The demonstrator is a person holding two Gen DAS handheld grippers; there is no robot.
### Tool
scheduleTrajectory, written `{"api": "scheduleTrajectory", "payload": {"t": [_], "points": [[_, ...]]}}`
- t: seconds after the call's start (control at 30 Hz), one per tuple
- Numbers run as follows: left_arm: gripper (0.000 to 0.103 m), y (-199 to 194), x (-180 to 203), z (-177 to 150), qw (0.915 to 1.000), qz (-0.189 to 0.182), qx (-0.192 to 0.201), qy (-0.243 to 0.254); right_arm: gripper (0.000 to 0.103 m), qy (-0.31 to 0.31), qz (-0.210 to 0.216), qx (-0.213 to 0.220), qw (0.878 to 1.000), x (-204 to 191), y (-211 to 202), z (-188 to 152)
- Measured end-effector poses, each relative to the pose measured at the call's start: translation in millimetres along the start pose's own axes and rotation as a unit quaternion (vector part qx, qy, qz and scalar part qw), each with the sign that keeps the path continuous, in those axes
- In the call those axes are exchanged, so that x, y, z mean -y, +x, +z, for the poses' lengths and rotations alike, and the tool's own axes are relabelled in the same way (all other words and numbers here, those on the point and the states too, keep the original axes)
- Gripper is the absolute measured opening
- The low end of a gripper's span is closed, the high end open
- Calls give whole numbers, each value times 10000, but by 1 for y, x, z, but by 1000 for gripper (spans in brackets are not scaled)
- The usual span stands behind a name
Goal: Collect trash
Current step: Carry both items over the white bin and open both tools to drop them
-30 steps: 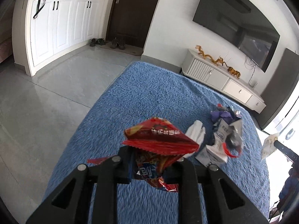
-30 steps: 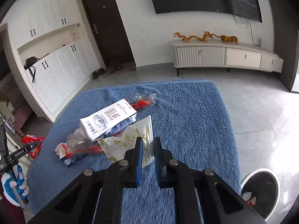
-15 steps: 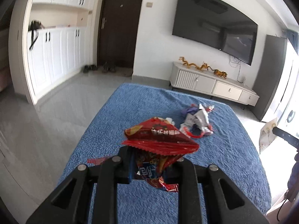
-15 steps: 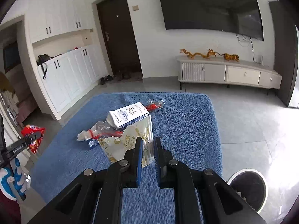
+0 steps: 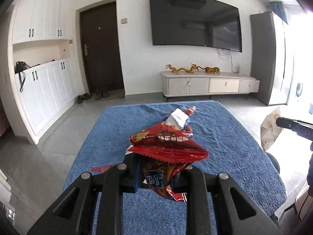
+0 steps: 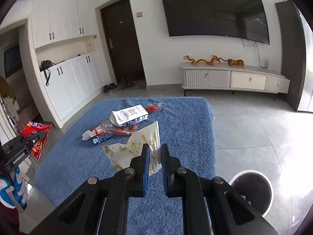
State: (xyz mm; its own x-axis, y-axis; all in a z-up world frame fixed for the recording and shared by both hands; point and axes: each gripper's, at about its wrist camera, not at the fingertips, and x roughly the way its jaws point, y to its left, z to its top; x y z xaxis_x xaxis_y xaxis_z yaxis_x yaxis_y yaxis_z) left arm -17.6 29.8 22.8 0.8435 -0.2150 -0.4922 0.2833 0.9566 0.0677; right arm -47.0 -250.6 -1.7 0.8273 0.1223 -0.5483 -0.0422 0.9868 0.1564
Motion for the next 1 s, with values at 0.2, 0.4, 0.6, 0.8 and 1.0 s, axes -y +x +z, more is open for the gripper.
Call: {"api": "scheduleTrajectory", "payload": {"t": [0.2,0.4,0.6,0.8,1.0], "points": [[20,7,31,8,9994,-94,-90,308,11,249,-135,73,9996,31,-9,-10],[20,27,78,18,9967,-247,-237,740,11,532,-389,99,9978,70,-12,-25],[20,52,144,26,9896,-604,-432,1235,11,949,-651,124,9933,122,-18,-44],[20,75,219,26,9776,-1061,-609,1715,11,1431,-1146,137,9830,183,-36,-68],[21,100,292,17,9584,-1586,-929,2184,11,1808,-1599,-1,9704,234,-45,-95]]}}
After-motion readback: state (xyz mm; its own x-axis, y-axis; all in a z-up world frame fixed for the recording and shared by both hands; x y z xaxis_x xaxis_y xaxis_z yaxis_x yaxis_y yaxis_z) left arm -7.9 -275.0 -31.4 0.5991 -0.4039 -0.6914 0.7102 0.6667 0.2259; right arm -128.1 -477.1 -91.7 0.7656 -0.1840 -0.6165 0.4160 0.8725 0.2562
